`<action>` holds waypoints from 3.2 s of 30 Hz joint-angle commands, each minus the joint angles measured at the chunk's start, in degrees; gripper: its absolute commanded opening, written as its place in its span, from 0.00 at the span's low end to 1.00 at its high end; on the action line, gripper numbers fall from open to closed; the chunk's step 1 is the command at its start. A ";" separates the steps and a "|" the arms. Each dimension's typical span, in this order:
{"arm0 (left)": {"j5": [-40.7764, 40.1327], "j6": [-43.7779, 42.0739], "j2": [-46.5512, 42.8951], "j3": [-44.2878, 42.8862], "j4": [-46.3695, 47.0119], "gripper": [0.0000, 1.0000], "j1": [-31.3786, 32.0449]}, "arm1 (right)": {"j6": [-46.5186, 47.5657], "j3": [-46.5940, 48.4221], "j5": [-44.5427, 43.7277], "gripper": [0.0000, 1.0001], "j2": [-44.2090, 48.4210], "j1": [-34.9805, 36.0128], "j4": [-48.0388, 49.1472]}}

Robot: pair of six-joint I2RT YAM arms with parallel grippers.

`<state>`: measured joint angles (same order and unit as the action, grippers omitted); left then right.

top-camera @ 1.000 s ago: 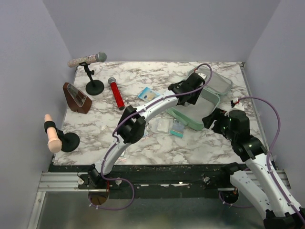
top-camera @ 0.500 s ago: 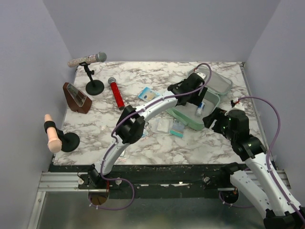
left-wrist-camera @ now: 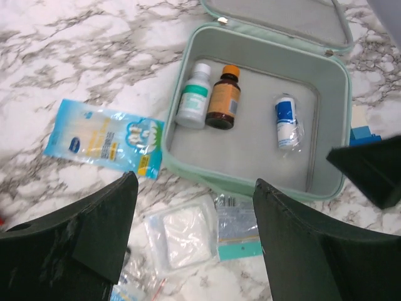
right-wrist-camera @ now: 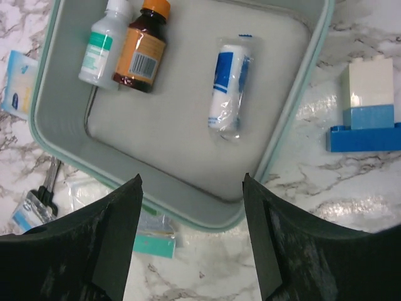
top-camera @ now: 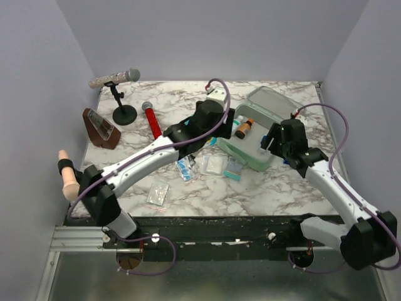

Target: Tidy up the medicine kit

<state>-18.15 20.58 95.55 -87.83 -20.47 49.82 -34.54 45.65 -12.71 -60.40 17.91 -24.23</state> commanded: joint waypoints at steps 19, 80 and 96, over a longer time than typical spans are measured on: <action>-6.19 14.75 -32.88 42.57 7.20 0.82 -0.16 | 3.43 20.62 -12.69 0.64 -37.59 -0.33 -4.60; 1.28 17.22 -14.70 38.53 13.17 0.80 -0.16 | 2.11 -4.50 11.48 0.84 2.99 3.36 7.01; -2.59 12.91 6.14 25.70 8.61 0.59 -0.16 | 5.19 -12.16 9.90 0.84 16.10 3.45 0.06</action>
<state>-18.61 34.70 99.00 -60.75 -9.58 49.71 -30.52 33.89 -2.87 -45.67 21.17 -22.17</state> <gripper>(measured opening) 0.648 0.845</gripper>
